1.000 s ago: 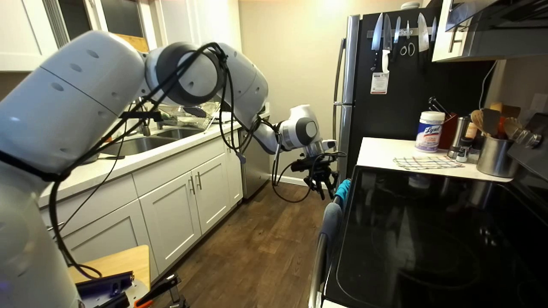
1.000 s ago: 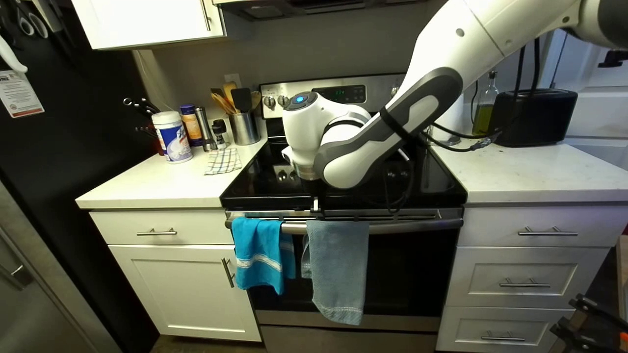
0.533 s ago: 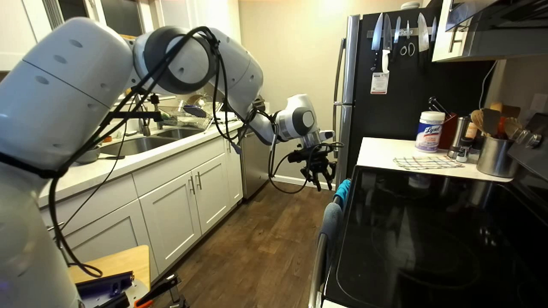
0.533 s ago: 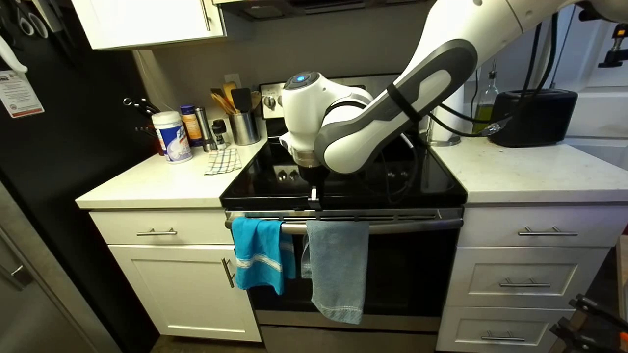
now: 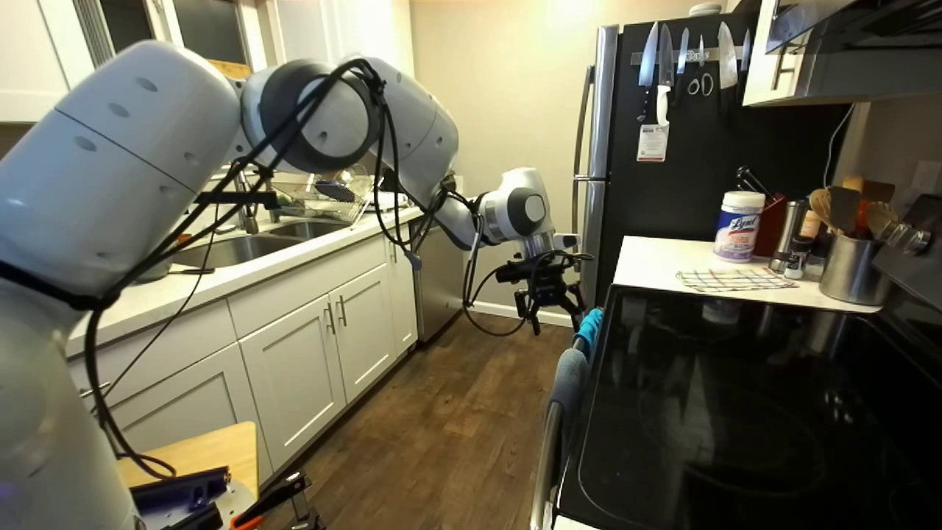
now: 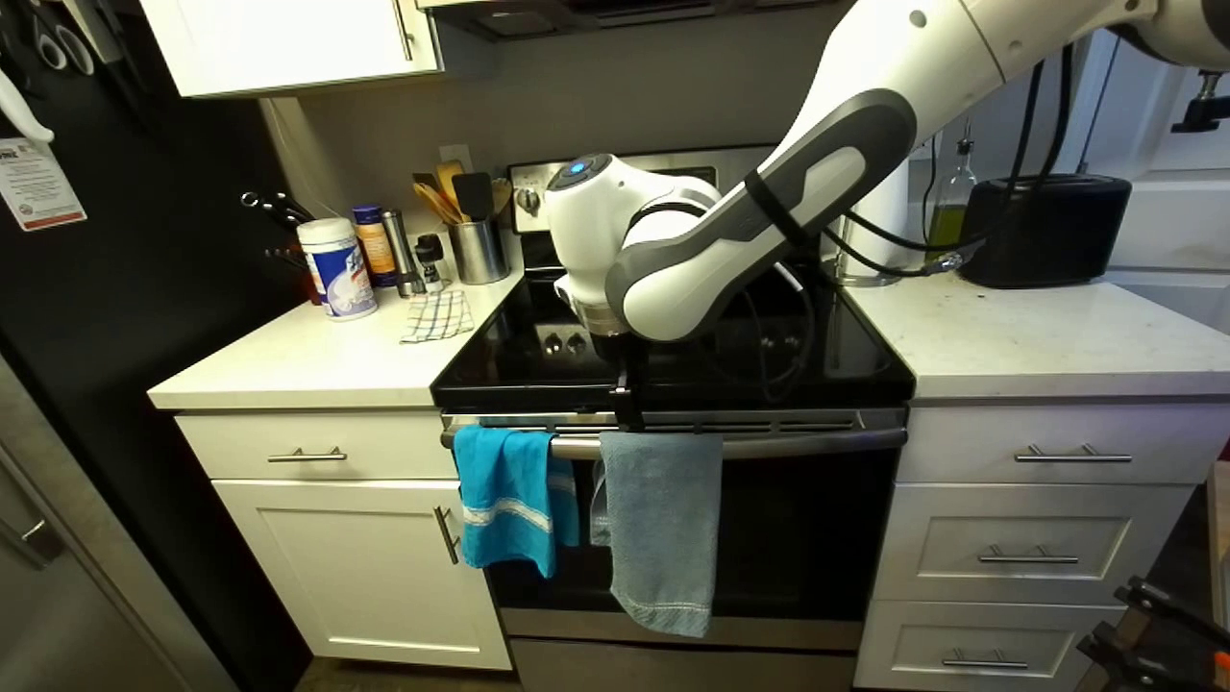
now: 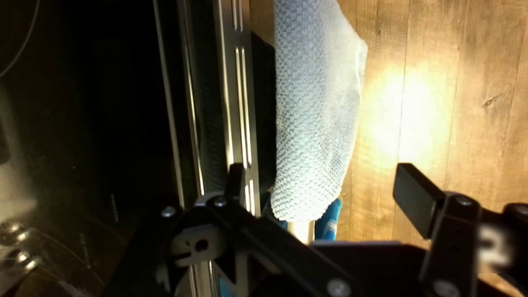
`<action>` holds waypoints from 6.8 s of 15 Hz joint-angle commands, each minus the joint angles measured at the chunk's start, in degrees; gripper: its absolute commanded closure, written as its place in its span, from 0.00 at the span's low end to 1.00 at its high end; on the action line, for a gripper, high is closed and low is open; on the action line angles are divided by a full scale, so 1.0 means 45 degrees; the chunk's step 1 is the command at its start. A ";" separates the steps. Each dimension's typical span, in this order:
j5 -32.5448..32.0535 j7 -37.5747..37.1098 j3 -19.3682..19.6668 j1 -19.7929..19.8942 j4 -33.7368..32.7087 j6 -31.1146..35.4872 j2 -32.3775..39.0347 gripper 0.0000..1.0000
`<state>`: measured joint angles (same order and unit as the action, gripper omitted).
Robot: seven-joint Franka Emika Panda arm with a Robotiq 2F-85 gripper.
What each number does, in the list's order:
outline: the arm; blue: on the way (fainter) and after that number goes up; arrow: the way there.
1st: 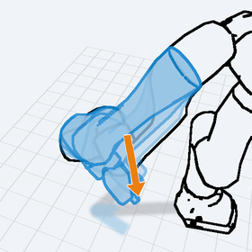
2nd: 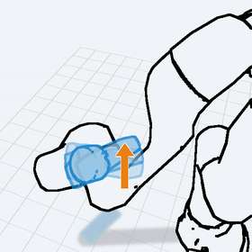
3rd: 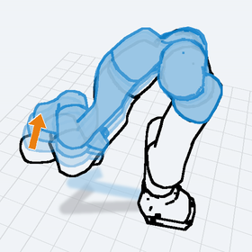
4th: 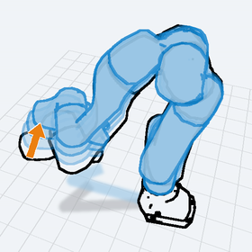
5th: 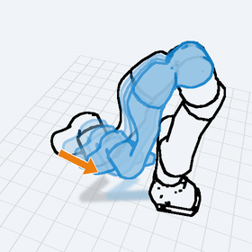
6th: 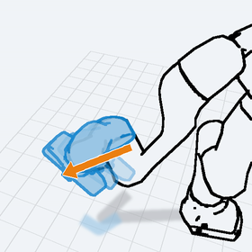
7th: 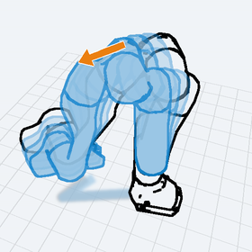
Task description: Place the light blue towel on the stove top
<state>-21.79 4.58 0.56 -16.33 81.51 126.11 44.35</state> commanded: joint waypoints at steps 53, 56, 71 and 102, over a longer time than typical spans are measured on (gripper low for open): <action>0.0586 -0.1313 0.0643 0.0553 -0.1398 -0.0426 0.0339 0.99; 0.0484 -0.1693 0.0903 0.0560 -0.1132 -0.0326 -0.0179 0.99; 0.1689 -0.0578 0.0857 0.3084 -0.4478 -0.0949 0.1376 0.99; 0.1733 0.0598 0.1240 0.5969 -1.1115 -0.3002 0.4646 0.70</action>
<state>-13.70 6.35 5.62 10.12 33.87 114.66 64.73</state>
